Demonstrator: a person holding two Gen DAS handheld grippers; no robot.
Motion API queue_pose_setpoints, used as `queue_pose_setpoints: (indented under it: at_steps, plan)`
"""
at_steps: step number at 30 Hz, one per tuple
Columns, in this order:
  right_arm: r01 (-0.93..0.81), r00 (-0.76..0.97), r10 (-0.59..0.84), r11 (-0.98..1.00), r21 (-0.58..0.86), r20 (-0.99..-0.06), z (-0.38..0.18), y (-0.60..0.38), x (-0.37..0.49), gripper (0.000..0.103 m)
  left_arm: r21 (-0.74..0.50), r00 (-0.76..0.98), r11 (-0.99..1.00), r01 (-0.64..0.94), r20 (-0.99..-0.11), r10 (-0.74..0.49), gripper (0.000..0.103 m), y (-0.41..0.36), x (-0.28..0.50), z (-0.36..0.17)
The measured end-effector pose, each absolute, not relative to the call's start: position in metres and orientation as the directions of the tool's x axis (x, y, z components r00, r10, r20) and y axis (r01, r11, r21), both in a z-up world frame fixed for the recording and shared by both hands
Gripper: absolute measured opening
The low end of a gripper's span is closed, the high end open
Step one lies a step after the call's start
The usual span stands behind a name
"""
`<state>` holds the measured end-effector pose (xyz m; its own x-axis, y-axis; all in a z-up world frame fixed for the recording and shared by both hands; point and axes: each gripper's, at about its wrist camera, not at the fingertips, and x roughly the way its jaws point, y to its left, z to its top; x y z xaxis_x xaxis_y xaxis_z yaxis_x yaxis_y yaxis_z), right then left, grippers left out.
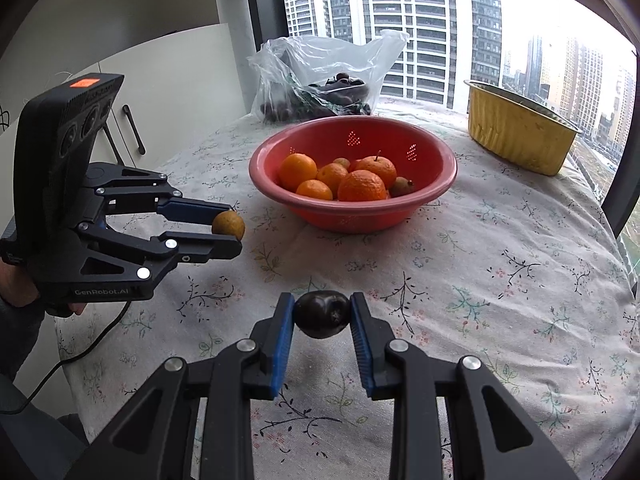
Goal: Organize fruits
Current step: 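Carry the pear and plum over the red colander with both grippers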
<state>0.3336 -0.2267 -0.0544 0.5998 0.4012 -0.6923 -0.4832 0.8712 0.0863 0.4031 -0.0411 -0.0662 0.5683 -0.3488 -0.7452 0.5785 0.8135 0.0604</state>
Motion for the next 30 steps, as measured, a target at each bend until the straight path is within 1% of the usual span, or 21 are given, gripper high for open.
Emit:
queue_pose_setpoints:
  at_steps: [8, 13, 18, 23, 30]
  plan:
    - [-0.456, 0.640, 0.379, 0.887, 0.066, -0.669, -0.026, -0.227, 0.361, 0.030, 0.066, 0.627, 0.843, 0.534, -0.700, -0.342, 0.026, -0.024, 0.449, -0.030]
    - [-0.433, 0.655, 0.355, 0.900, 0.053, -0.668, -0.013, -0.221, 0.389, 0.030, 0.078, 0.640, 0.845, 0.529, -0.690, -0.337, 0.026, -0.031, 0.483, -0.021]
    - [-0.402, 0.658, 0.315, 0.915, 0.036, -0.684, -0.012, -0.212, 0.417, 0.030, 0.082, 0.630, 0.838, 0.539, -0.700, -0.337, 0.026, -0.045, 0.514, -0.026]
    - [-0.382, 0.639, 0.311, 0.922, 0.061, -0.703, -0.020, -0.206, 0.436, 0.030, 0.075, 0.611, 0.838, 0.541, -0.719, -0.331, 0.026, -0.056, 0.535, -0.043]
    - [-0.394, 0.643, 0.291, 0.919, 0.020, -0.708, -0.028, -0.191, 0.447, 0.031, 0.063, 0.597, 0.842, 0.535, -0.734, -0.324, 0.026, -0.058, 0.555, -0.063]
